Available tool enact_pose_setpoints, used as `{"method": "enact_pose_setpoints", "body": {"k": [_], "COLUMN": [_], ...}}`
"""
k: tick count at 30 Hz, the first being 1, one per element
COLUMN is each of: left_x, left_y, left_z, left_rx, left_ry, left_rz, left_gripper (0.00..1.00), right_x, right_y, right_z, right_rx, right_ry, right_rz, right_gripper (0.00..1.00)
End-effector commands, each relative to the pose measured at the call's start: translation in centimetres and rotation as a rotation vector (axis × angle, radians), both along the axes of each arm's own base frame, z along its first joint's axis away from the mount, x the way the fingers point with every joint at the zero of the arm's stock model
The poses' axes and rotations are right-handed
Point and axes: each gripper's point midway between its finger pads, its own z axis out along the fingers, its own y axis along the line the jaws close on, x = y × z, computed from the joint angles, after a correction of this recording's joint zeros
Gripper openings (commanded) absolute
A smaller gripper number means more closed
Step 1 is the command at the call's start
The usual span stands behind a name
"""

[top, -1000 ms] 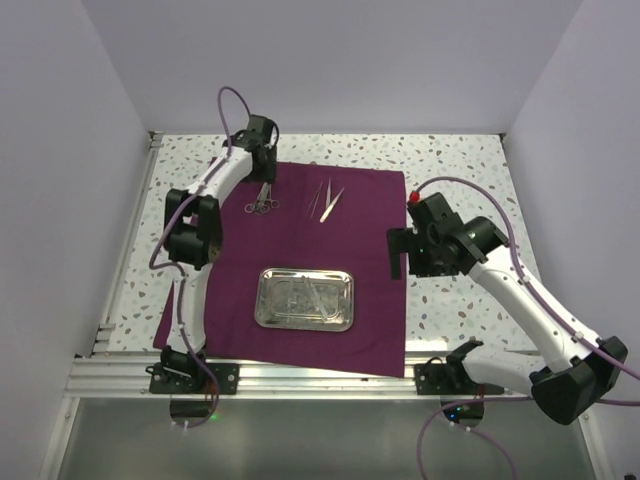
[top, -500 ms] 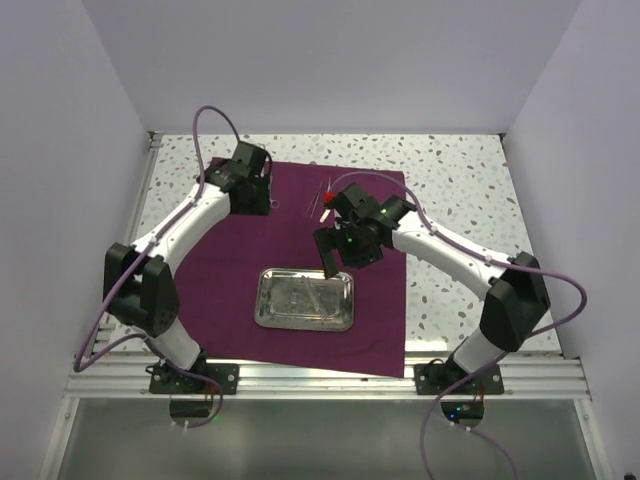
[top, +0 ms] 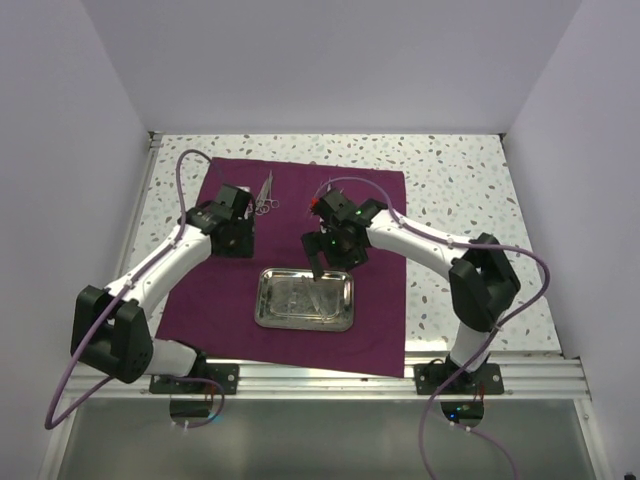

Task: Open and lay out the surgical kit
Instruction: Pick up the medical item from the container.

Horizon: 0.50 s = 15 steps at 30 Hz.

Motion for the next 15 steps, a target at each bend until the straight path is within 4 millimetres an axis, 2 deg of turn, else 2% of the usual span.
{"method": "enact_pose_setpoints", "body": {"k": [1,4,6,7,9,10,11,15], "left_x": [0.4,0.3,0.1,-0.1,-0.4,-0.5,-0.7,-1.4], "left_y": [-1.0,-1.1,-1.0,-0.9,-0.8,-0.8,-0.6,-0.5], "left_z": [0.9,1.0,0.9,0.8,0.8,0.8,0.6,1.5], "left_rx": [-0.069,-0.075,-0.071,-0.064,-0.062,-0.061,-0.060,-0.079], "left_ry": [-0.062,-0.071,-0.069,-0.063,-0.060,-0.061,-0.058,-0.059], "left_rz": [-0.034,-0.059,-0.071,-0.079,-0.087,-0.088,-0.088,-0.059], "left_gripper": [0.55,0.55,0.55,0.55,0.55,0.55,0.55,0.54], "right_x": [1.9,2.6,3.0,2.7,2.9,3.2,3.1,4.2], "right_y": [2.1,3.1,4.2,4.7,5.6,5.5,5.7,5.4], "right_z": [0.7,-0.1,0.3,-0.6,-0.7,-1.7,-2.0,-2.9], "right_rx": [0.024,0.003,0.010,-0.009,-0.020,-0.059,-0.074,-0.123], "right_ry": [-0.052,-0.054,-0.068,-0.059,-0.057,-0.063,-0.063,-0.086], "right_rz": [-0.031,-0.047,-0.046,-0.035,-0.023,-0.030,-0.030,-0.072], "right_gripper": [0.92,0.89,0.84,0.82,0.75,0.72,0.66,0.56]}}
